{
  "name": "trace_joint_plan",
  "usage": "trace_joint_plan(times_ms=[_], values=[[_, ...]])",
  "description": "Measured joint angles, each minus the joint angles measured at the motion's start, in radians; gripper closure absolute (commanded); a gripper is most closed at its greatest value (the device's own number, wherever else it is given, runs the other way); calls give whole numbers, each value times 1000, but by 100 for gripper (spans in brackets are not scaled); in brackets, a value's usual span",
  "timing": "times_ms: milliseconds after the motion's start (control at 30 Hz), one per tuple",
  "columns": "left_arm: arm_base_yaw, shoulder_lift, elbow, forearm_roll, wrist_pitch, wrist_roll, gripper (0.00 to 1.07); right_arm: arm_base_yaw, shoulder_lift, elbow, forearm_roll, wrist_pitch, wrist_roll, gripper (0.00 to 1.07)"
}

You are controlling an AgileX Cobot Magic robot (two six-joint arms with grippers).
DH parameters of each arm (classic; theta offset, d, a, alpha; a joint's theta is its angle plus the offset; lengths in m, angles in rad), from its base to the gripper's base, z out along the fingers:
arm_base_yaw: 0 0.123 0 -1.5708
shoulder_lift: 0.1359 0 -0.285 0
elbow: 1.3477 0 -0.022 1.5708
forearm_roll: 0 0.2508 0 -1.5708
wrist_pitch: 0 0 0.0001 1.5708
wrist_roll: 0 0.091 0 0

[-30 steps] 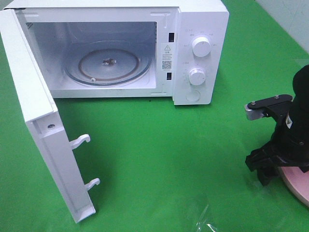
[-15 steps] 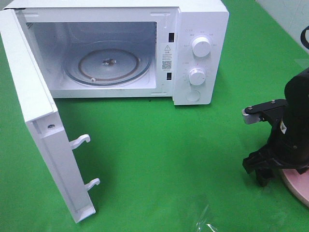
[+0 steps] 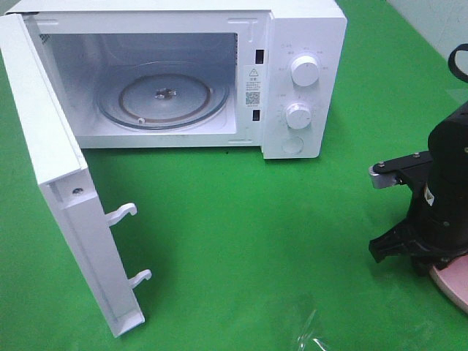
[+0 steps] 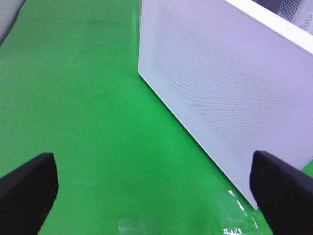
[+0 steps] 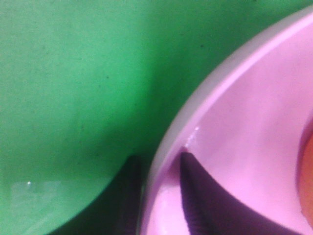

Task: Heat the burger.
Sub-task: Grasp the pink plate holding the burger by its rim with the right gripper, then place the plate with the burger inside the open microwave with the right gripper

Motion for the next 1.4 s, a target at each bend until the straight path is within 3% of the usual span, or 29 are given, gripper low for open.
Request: trace_joint_plan(times_ms=[100,467,833,1400], values=[[0,0,0,0,0,0,7,0,0,0,2,6,13,107],[0,0,0,0,0,0,7,9,-1,0,-6,43,18,107],[0,0,0,0,0,0,7,116,0,0,-107,156,128,107],[0,0,0,0,0,0,7,228,-89,1,-160,244,155,107]])
